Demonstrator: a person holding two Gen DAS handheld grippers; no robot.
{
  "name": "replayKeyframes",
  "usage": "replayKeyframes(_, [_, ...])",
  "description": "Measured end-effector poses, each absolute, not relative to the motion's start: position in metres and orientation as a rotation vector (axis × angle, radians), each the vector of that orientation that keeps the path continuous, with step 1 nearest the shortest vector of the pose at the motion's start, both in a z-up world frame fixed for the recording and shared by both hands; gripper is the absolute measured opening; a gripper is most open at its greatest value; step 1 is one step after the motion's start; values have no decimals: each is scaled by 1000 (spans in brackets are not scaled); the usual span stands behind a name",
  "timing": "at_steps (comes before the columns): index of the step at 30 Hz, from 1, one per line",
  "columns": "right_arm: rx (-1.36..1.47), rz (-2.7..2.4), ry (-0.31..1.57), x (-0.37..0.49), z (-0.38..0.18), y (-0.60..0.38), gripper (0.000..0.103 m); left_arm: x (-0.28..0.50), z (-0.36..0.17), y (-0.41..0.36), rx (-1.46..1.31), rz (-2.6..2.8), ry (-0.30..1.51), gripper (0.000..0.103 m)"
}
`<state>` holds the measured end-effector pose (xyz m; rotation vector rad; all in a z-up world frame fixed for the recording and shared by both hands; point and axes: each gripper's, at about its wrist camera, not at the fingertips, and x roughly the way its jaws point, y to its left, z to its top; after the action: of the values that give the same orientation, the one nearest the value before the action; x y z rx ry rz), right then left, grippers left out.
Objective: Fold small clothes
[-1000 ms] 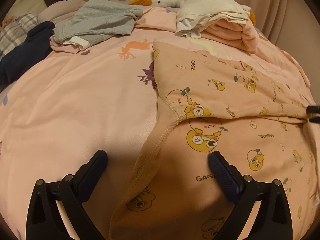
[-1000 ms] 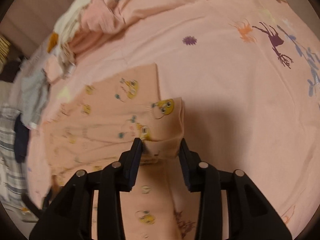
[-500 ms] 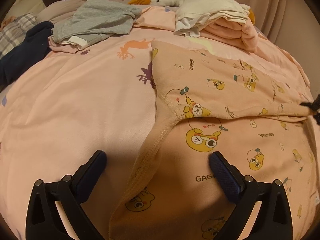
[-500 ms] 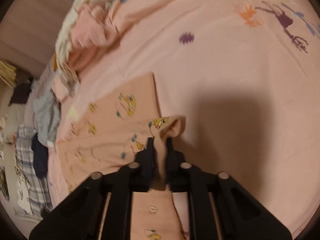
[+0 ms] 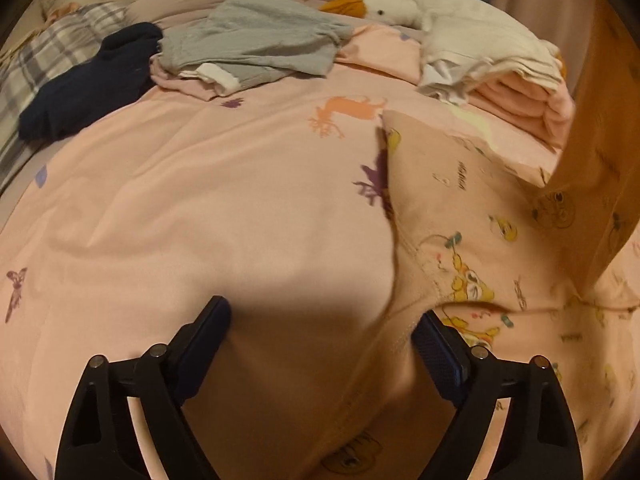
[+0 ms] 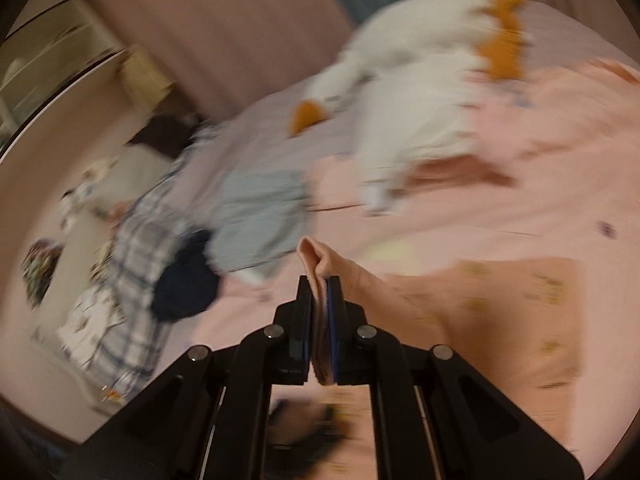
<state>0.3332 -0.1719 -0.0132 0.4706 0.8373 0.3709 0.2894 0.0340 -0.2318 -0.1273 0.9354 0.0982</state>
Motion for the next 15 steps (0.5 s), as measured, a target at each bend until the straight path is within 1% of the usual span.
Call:
replayKeyframes(2, [435,440,827,334,2,-133,6,290,-230,44,-162,154,917,80])
replayKeyframes(4, [437,477,812,333,12,-112,5,293,-230,58,-240,157,910,80])
replayKeyframes(5, [441,495,798,333,17,-105,5,293,-229,65,-283,152,903,76])
replayKeyframes(8, [422,483,764,334,21,-112,5,285,-228,77,-389,147,861,73])
replayKeyframes(9, [405,435,758,335,16,-124,5,281,-230,81,-433,135,832,73])
replayKeyframes(11, [372,324,791,336,-2,-149,6,282,-231,78,-401,128,833,73])
replayKeyframes(15, [152,204,884,340,-46,-165,15,282,-231,79,-412,104,821,76])
